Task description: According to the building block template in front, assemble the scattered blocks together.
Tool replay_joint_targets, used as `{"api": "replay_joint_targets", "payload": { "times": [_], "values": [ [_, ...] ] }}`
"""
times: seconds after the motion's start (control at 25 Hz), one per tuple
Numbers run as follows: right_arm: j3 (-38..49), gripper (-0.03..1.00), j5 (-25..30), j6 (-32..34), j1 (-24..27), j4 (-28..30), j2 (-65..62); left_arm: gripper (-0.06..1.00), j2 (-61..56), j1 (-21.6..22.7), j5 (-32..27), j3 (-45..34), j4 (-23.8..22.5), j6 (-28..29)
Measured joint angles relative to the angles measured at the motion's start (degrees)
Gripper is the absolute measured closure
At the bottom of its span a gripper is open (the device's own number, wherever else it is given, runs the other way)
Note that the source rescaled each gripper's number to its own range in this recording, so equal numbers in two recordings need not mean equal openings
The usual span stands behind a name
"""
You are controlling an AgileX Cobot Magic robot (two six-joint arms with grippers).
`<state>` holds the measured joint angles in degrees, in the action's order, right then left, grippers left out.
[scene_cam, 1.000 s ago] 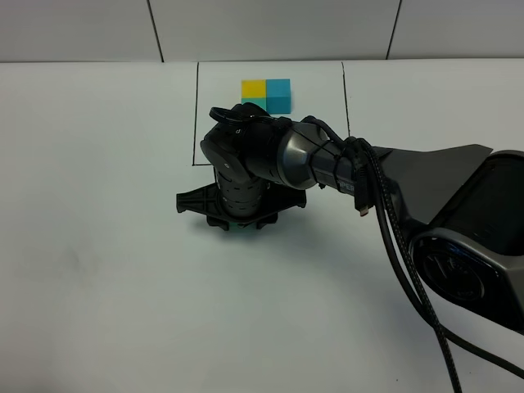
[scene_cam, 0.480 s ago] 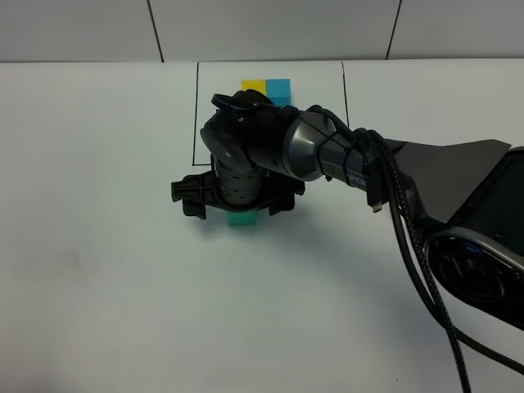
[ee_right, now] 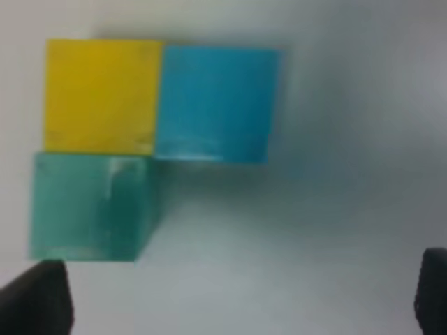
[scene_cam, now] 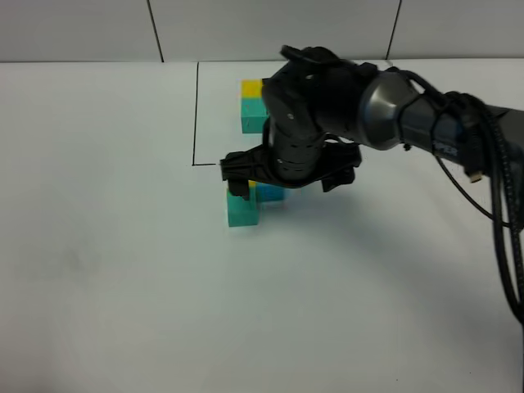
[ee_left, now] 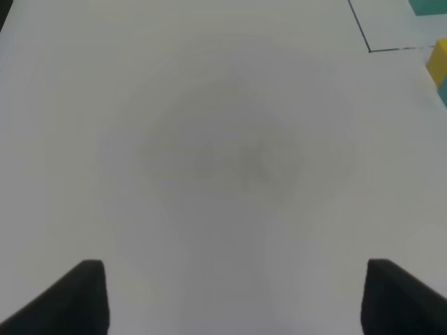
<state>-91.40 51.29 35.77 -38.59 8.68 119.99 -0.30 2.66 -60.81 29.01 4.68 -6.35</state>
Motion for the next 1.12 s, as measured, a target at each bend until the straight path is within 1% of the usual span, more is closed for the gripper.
{"api": "replay_joint_targets", "payload": {
  "times": [0.12, 0.32, 0.44, 0.52, 0.68, 0.8, 0.92, 1.12],
  "values": [
    [7.9, -0.03, -3.6, -3.2, 4.6, -1.4, -3.8, 0.27, 0.0, 0.0, 0.0, 0.0, 0.0, 0.0],
    [18.1, -0.03, -7.2, -9.3, 12.9, -2.1, -8.8, 0.27, 0.0, 0.0, 0.0, 0.0, 0.0, 0.0],
    [20.8, -0.03, -7.6, -12.6, 18.7, -2.5, -10.3, 0.27, 0.0, 0.0, 0.0, 0.0, 0.0, 0.0],
    [21.1, -0.03, -7.2, -15.7, 23.1, -2.6, -10.4, 0.27, 0.0, 0.0, 0.0, 0.0, 0.0, 0.0],
    [21.4, -0.03, -6.4, -22.5, 30.3, -3.5, -10.9, 0.27, 0.0, 0.0, 0.0, 0.0, 0.0, 0.0],
    [21.4, -0.03, -6.2, -26.9, 33.8, -4.7, -12.7, 0.27, 0.0, 0.0, 0.0, 0.0, 0.0, 0.0],
    [21.4, -0.03, -5.2, -28.2, 36.2, -5.3, -14.5, 0.27, 0.0, 0.0, 0.0, 0.0, 0.0, 0.0],
    [23.3, -0.03, -3.5, -29.8, 37.1, -4.8, -19.7, 0.27, 0.0, 0.0, 0.0, 0.0, 0.0, 0.0]
  ]
}}
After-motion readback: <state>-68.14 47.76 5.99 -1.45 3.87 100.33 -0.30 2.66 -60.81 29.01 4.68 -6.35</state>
